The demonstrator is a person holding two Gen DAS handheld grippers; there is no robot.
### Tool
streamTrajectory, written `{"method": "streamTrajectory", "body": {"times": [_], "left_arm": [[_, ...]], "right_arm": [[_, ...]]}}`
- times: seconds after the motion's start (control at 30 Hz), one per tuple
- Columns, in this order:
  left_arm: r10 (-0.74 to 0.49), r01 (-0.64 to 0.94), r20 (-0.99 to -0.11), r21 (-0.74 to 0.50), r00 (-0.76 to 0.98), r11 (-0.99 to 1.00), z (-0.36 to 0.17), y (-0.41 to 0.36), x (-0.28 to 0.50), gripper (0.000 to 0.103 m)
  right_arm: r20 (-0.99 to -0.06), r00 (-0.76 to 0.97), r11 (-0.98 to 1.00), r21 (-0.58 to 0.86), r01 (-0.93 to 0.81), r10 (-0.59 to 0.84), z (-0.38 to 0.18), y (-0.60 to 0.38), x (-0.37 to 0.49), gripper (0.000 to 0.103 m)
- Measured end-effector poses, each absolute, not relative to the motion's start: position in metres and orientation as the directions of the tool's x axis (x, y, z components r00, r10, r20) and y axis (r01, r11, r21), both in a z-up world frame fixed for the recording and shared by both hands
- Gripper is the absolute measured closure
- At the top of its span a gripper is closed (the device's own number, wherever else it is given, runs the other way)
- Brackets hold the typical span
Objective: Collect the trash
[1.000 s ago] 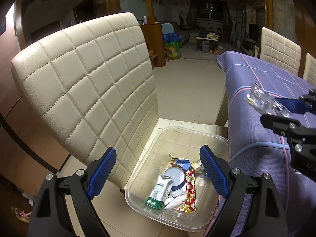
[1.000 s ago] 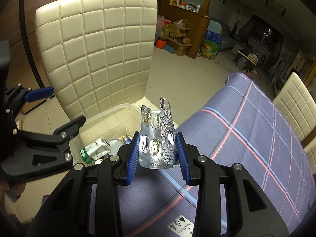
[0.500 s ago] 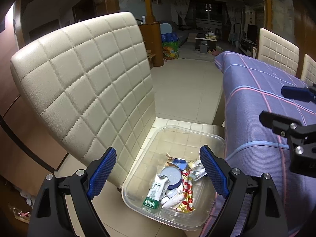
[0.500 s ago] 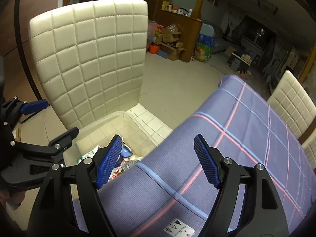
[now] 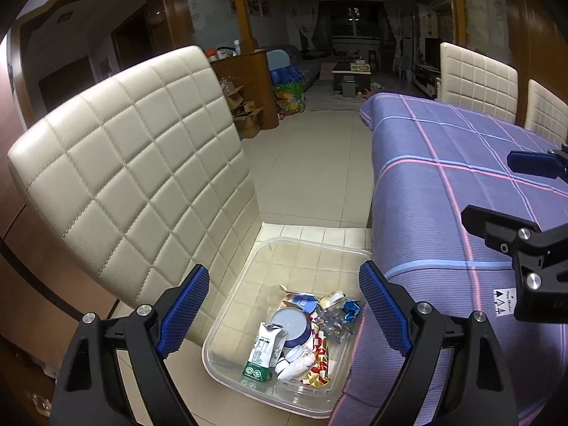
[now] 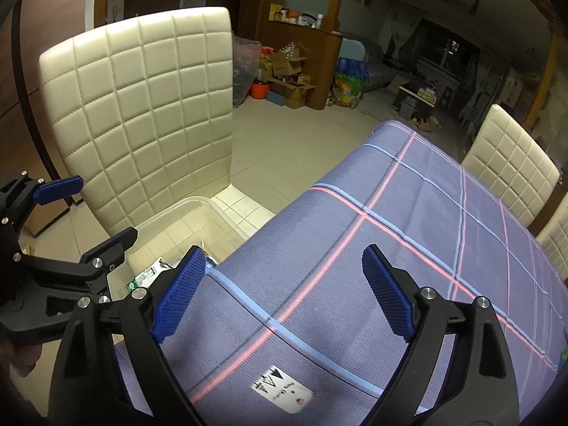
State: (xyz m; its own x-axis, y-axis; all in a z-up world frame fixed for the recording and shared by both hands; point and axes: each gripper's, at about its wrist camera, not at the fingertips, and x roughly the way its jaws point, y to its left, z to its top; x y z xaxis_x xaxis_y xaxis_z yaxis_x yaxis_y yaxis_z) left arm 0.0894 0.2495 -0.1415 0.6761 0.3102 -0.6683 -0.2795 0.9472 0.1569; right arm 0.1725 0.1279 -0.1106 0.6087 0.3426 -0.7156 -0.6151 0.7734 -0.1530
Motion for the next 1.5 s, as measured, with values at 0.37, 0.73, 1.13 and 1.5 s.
{"method": "streamTrajectory", "body": {"times": [0.37,0.73,1.13,1.5], "left_arm": [[0.293,-0.276,-0.621,0.126,0.727,0.953,-0.114,0.199,0.071,0.019],[0.243,-0.208,-0.609,0.128,0.755,0.97,-0.087,0.145,0.032,0.019],[0.219,-0.211,-0.565,0.079,0.796,0.974,-0.057,0.129,0.003,0.019],[0.229,-0.218,-0.531,0.085,0.815,0.972,-0.048,0.128,-0.005,0.019]], "right_arm": [[-0.687,0.681,0.889,-0.112,-0.443,0.253,-0.087,0.06,0.158,0.004],[-0.647,0.743,0.932,-0.135,-0.335,0.173,-0.063,0.002,0.104,0.004],[-0.585,0.8,0.955,-0.135,-0.263,0.137,-0.031,-0.029,0.066,0.004],[-0.558,0.816,0.955,-0.133,-0.265,0.149,-0.02,-0.032,0.053,0.004]]}}
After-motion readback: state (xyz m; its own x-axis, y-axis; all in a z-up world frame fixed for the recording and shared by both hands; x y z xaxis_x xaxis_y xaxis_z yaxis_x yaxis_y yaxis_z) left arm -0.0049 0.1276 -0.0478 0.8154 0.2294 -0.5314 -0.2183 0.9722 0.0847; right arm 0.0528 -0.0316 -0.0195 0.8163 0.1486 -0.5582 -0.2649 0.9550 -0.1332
